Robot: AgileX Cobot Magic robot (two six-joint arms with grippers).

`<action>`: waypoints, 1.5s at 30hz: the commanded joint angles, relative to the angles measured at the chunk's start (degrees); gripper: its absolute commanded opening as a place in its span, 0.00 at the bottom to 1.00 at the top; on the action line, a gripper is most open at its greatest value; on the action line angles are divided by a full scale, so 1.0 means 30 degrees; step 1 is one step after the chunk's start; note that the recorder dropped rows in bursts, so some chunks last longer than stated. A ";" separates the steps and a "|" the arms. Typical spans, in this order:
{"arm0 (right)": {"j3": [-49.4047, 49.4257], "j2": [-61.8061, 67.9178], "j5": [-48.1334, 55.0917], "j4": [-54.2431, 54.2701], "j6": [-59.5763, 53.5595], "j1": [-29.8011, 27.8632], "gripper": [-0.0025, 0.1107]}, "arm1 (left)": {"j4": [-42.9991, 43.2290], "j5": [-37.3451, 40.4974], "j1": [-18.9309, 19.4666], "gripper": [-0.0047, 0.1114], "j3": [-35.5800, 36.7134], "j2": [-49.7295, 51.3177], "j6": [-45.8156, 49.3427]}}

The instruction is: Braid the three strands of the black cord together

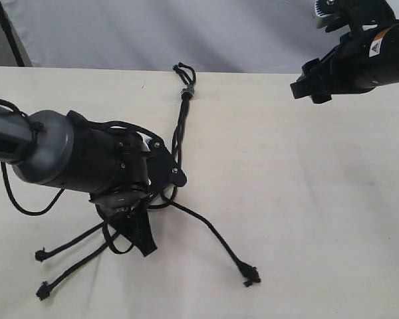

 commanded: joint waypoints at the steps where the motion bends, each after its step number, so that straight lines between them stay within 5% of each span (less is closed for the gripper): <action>1: 0.0052 -0.0135 -0.0340 0.0157 0.0014 -0.0082 0.62 | -0.5834 -0.1283 -0.1531 0.04 0.0148 0.0056 0.2586; 4: 0.0052 -0.0135 -0.0340 0.0157 0.0014 -0.0082 0.62 | -0.7793 -0.1423 -0.3034 0.04 -0.0031 0.0020 0.6003; 7: 0.0052 -0.0135 -0.0340 0.0157 0.0014 -0.0082 0.62 | -0.7496 -0.1346 -0.3533 0.04 -0.0452 -0.0462 0.5556; 22: 0.0052 -0.0135 -0.0210 0.0157 0.0058 -0.0082 0.62 | -0.7182 -0.0420 0.1067 0.04 -0.0511 -0.2046 0.4614; 37: 0.0052 -0.0135 -0.0182 0.0191 0.0091 -0.0082 0.62 | -0.7207 -0.1319 0.1208 0.05 -0.0511 -0.0770 0.3821; 45: 0.0052 -0.0135 0.0219 0.1171 0.0138 -0.0082 0.62 | -0.7207 -0.1241 0.1208 0.51 -0.0511 -0.0770 0.3681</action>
